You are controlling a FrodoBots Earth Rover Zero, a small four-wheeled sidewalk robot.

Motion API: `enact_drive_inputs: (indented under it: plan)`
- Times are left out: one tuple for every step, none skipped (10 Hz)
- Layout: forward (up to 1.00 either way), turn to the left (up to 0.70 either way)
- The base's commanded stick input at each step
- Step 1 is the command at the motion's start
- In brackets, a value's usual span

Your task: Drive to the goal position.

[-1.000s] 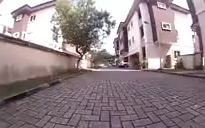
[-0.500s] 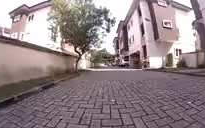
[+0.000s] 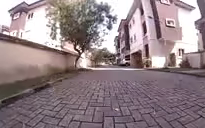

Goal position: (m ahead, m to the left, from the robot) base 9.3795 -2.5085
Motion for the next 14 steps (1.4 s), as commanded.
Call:
enact_drive_inputs:
  plan:
    - [0.69,0.03]
    - [0.69,0.03]
    - [0.69,0.03]
    - [0.69,0.03]
    - [0.69,0.03]
    - [0.69,0.03]
    - [0.69,0.03]
    - [0.69,0.03]
    - [0.69,0.03]
    - [0.69,0.03]
    - [0.69,0.03]
    - [0.69,0.03]
    - [0.69,0.03]
    - [0.69,0.03]
